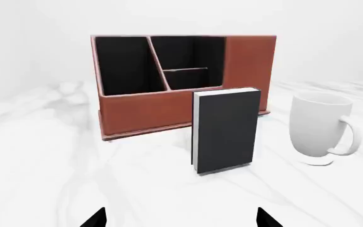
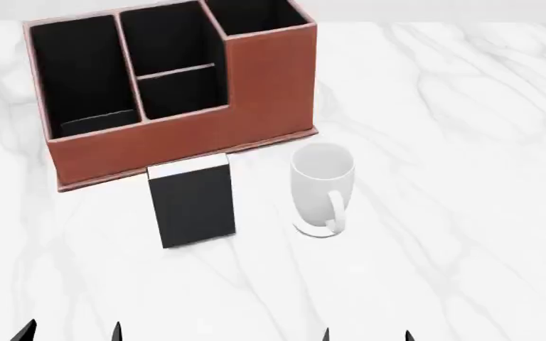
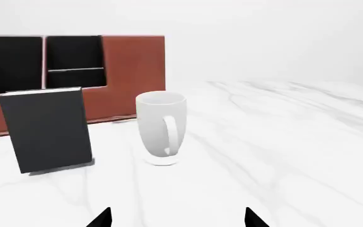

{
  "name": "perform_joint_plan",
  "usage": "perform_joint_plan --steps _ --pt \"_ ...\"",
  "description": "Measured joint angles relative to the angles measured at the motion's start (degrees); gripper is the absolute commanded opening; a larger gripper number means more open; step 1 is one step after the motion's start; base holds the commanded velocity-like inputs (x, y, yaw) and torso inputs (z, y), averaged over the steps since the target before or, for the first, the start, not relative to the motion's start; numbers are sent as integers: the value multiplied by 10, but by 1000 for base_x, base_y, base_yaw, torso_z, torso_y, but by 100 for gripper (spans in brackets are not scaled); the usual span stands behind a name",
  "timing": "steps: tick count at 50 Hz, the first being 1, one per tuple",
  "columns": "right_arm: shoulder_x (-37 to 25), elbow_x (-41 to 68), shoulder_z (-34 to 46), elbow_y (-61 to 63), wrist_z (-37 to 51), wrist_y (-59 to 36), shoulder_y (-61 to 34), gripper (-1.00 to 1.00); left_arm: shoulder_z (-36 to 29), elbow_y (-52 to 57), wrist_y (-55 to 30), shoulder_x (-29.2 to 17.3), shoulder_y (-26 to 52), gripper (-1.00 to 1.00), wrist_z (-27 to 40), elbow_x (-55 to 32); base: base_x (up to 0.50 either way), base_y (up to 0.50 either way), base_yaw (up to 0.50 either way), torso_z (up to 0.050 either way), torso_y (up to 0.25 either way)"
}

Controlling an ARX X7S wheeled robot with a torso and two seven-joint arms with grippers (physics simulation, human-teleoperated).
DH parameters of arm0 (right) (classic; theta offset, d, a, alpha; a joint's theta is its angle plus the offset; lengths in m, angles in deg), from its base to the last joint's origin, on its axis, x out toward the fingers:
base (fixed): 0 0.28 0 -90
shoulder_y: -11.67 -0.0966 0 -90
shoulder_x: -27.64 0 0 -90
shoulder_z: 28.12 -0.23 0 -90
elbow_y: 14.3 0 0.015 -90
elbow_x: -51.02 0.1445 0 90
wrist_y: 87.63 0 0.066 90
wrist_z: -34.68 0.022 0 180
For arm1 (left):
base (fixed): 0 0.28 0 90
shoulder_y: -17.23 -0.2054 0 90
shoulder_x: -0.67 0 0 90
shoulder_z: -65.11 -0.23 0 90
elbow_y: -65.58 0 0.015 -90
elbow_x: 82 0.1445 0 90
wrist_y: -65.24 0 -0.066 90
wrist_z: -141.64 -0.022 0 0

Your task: Pick up the book and place it in the front compartment of the caddy.

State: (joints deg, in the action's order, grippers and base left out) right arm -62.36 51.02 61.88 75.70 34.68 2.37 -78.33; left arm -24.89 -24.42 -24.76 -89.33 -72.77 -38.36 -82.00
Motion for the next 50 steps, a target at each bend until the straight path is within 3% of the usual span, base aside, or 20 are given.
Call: perform_joint_plan --steps 28,38,50 --pt "-31 58 39 -5 15 1 3 100 -36 0 0 -30 -2 100 43 -27 0 0 0 0 0" --pt "-45 77 52 0 24 5 5 100 -76 5 -6 -57 1 100 67 -13 0 0 0 0 0" --pt "-67 114 42 77 42 -35 -1 100 -87 86 -71 -78 15 100 88 -7 469 0 0 0 0"
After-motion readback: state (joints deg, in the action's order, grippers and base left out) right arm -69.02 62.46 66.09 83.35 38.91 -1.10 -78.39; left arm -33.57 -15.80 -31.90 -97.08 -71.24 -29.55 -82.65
